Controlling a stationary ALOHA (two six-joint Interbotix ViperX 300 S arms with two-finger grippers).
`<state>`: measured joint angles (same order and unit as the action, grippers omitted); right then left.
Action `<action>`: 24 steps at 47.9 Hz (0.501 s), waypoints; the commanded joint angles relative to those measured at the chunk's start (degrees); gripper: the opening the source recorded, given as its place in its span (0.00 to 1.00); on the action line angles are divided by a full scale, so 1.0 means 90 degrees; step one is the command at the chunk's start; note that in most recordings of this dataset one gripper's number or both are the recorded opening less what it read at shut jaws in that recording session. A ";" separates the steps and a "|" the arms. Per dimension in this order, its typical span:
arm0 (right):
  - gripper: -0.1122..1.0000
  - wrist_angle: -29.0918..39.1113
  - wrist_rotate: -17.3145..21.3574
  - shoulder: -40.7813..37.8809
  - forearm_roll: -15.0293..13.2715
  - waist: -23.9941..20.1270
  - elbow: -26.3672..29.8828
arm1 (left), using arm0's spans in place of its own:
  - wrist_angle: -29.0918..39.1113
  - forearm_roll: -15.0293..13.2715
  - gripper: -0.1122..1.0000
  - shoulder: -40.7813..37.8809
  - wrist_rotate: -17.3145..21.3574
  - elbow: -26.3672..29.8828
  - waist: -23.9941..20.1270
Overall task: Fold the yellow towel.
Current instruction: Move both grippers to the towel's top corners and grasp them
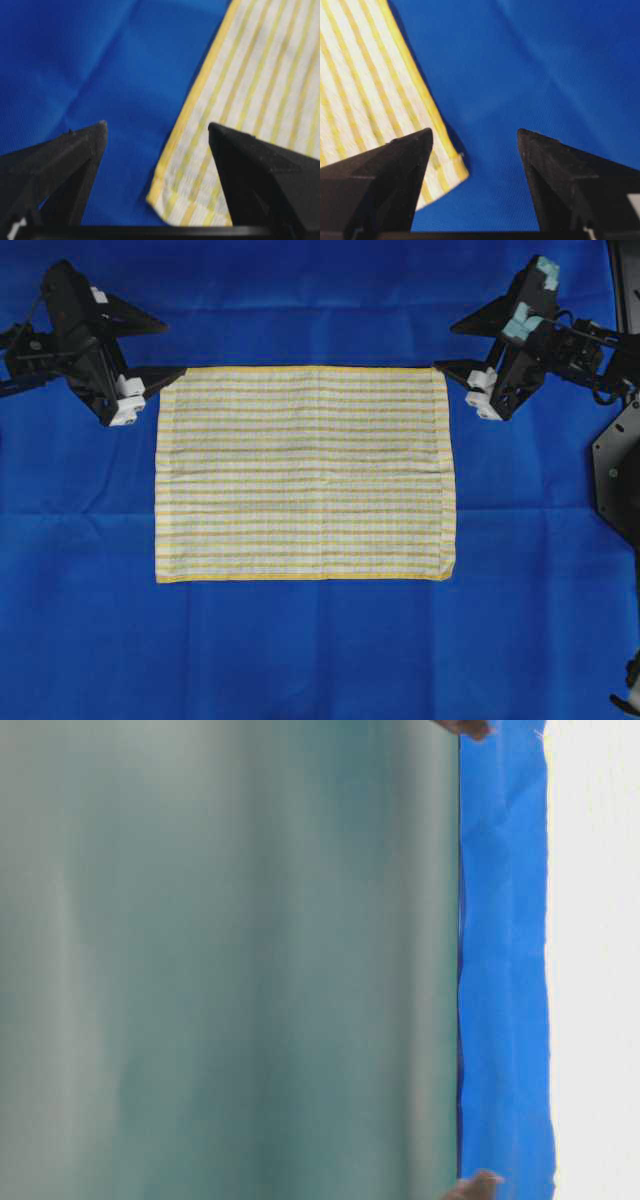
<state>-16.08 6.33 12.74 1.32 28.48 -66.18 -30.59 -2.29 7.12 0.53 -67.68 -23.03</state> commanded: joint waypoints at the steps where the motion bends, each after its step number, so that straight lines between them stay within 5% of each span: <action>1: 0.72 -0.0205 0.0010 -0.0332 0.0059 0.0039 0.0146 | -0.0205 -0.0010 0.79 -0.0273 0.0000 0.0098 -0.0020; 17: 0.71 -0.0488 0.0020 -0.1221 0.0186 0.0039 0.0264 | -0.0313 -0.0049 0.74 -0.1172 -0.0010 0.0254 -0.0039; 24: 0.65 -0.0488 0.0020 -0.1250 0.0186 0.0010 0.0254 | -0.0244 -0.0049 0.54 -0.1426 -0.0010 0.0361 -0.0039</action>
<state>-20.04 6.68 1.23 2.72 28.65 -64.51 -33.05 -2.72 -5.36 0.44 -65.21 -23.20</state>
